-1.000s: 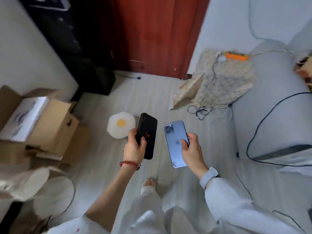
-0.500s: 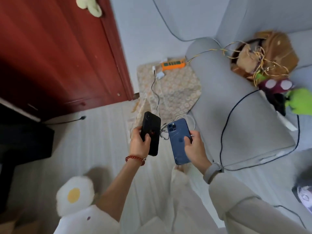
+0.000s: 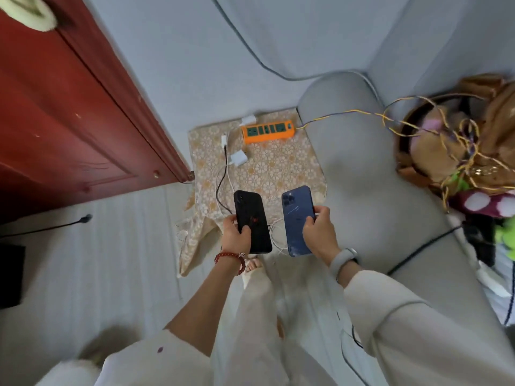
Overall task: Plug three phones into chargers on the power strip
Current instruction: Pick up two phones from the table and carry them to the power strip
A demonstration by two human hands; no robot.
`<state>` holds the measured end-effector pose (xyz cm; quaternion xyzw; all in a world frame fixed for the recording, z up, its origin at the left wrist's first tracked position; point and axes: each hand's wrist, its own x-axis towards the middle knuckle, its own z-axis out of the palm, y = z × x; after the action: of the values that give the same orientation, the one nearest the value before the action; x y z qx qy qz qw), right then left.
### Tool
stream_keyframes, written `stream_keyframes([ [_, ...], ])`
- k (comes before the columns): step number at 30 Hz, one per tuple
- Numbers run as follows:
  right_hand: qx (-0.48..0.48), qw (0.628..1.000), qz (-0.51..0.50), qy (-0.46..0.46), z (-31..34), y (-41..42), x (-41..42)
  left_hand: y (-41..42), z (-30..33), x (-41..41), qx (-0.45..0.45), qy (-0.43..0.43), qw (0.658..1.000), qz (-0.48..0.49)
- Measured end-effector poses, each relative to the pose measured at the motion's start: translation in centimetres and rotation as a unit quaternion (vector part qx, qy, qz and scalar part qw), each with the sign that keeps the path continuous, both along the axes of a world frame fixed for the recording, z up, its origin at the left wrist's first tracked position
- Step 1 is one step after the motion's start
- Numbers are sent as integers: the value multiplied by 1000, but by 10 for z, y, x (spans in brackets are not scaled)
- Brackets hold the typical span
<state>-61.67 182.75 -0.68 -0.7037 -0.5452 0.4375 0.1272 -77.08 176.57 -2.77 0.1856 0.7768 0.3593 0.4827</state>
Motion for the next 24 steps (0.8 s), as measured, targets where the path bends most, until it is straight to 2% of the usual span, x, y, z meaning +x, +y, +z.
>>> stream_keyframes([
  [10, -69, 997, -28, -27, -136, 165, -46, 148, -141, -33, -51, -65, 996, 20],
  [17, -95, 995, -17, -15, -178, 223, -31, 189, -170, -8, -49, -76, 994, 65],
  [21, -54, 997, 22, -46, -181, 243, -14, 213, -167, 15, -65, 26, 995, 75],
  [24, -37, 992, 82, -90, -179, 251, -5, 224, -168, 28, -150, 134, 980, 6],
])
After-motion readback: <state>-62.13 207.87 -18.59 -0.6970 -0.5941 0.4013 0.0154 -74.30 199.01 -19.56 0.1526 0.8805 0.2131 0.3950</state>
